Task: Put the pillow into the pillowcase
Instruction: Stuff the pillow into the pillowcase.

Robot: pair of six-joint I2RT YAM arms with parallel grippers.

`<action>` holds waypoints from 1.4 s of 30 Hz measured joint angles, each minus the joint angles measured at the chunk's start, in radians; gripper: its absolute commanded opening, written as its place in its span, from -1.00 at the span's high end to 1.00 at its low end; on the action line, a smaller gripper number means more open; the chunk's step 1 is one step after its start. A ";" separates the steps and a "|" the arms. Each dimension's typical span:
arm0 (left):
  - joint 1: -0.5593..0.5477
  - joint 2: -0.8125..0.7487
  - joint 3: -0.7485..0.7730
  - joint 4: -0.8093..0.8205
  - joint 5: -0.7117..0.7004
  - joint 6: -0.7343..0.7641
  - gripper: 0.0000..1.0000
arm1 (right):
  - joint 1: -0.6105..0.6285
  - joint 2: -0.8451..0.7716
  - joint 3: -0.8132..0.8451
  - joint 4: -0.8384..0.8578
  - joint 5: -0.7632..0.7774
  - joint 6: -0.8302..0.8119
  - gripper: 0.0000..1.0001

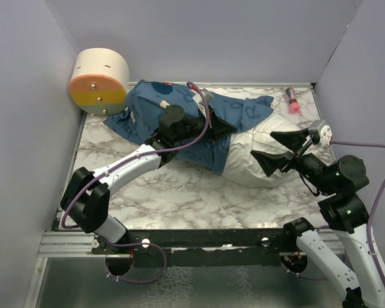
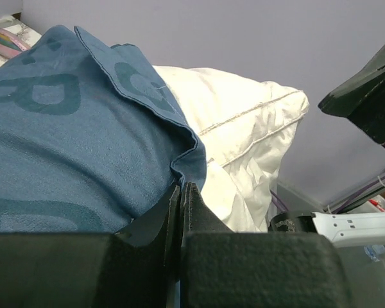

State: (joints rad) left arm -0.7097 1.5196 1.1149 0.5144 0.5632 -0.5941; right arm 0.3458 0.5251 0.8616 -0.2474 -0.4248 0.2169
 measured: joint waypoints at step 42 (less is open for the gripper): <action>0.035 0.117 0.380 -0.240 0.011 0.029 1.00 | -0.108 0.487 -0.010 -0.023 0.098 0.017 0.93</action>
State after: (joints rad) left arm -0.6746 1.6367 1.4952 0.2745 0.5743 -0.5655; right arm 0.2375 1.0122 0.8520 -0.2703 -0.3264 0.2337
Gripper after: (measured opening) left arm 0.019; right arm 0.180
